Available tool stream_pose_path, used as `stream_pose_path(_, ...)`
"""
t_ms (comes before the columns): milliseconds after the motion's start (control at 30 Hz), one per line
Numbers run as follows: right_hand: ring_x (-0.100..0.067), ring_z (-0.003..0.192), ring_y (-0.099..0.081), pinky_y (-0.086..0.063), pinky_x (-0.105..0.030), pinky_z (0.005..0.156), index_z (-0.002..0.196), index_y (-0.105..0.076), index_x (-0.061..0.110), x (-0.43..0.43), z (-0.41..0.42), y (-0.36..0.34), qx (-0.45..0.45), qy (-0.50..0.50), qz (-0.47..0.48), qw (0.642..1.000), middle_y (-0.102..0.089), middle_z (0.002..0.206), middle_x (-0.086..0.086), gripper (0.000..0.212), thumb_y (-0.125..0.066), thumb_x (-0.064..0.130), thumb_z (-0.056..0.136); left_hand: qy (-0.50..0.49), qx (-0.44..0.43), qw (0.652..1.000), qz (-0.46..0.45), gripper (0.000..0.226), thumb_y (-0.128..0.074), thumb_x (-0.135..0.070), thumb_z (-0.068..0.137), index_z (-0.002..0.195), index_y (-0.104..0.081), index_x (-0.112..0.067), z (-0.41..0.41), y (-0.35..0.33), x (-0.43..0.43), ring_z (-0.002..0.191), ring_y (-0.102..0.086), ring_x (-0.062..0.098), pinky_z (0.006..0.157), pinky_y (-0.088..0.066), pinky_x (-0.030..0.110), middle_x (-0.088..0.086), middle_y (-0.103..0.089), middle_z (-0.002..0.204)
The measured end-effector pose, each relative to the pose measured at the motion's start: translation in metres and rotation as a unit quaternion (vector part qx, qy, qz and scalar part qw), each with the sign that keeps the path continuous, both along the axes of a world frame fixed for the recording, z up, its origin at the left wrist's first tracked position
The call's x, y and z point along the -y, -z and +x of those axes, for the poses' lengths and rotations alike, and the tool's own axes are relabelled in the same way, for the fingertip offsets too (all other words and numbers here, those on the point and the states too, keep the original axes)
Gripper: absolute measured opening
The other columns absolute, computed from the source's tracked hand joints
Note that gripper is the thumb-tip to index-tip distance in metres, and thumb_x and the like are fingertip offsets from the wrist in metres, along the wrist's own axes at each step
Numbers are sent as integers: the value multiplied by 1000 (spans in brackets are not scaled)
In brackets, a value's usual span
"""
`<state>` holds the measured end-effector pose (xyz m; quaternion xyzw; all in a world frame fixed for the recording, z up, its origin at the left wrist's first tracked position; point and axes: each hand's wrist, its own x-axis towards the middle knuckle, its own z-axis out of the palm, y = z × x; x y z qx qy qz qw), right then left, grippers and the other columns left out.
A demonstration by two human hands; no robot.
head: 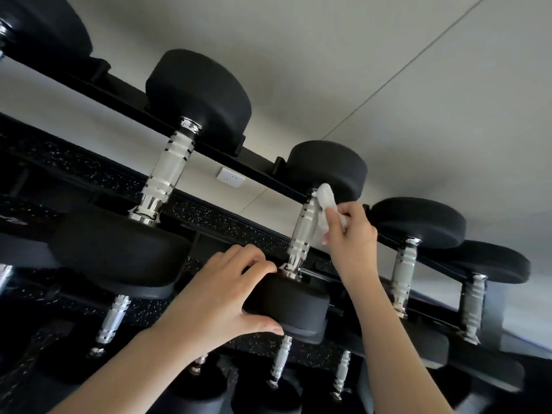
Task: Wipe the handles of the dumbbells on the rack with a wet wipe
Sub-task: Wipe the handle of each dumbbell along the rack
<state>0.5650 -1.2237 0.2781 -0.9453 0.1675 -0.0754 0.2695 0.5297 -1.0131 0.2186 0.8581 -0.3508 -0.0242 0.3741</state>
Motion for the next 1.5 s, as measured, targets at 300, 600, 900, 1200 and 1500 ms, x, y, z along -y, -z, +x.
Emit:
stream_pose_path(300,-27,54,-54,-44,-41,50,94,-48,20,39,-72,-35,31,47,7,998,-59,62,-10,8,-49,28,95,43,66,995,62,56,-38,-60,87,114,-62,-17,1,-44,58,99,-57,17,80,-51,37,-4,-57,109)
stream_pose_path(600,-24,48,-52,-45,-39,46,96,-50,18,132,-135,-47,80,118,18,990,-58,59,-10,11,-49,28,95,94,111,973,181,73,-25,-65,90,129,-58,-14,-48,-61,162,122,-54,23,98,-47,42,4,-59,130)
stream_pose_path(900,-9,42,-43,-35,-21,38,98,-49,17,216,-143,-20,84,36,23,996,-49,53,4,9,-49,25,95,19,61,970,234,81,-12,-68,95,137,-49,-10,-100,-55,239,132,-46,22,104,-42,44,5,-50,142)
stream_pose_path(1200,-10,53,-50,-41,-26,50,104,-49,15,210,-76,4,97,-58,11,993,-48,62,9,11,-45,23,98,-34,52,969,239,76,-16,-67,95,136,-49,-13,-111,-53,245,126,-51,20,101,-45,40,2,-54,135)
stream_pose_path(1500,-18,95,-51,-45,-27,77,98,-68,18,206,-70,27,177,64,64,980,-53,101,-1,13,-63,23,88,-37,87,978,187,71,-21,-68,94,133,-47,-15,-108,-39,245,116,-49,18,99,-34,38,1,-56,128)
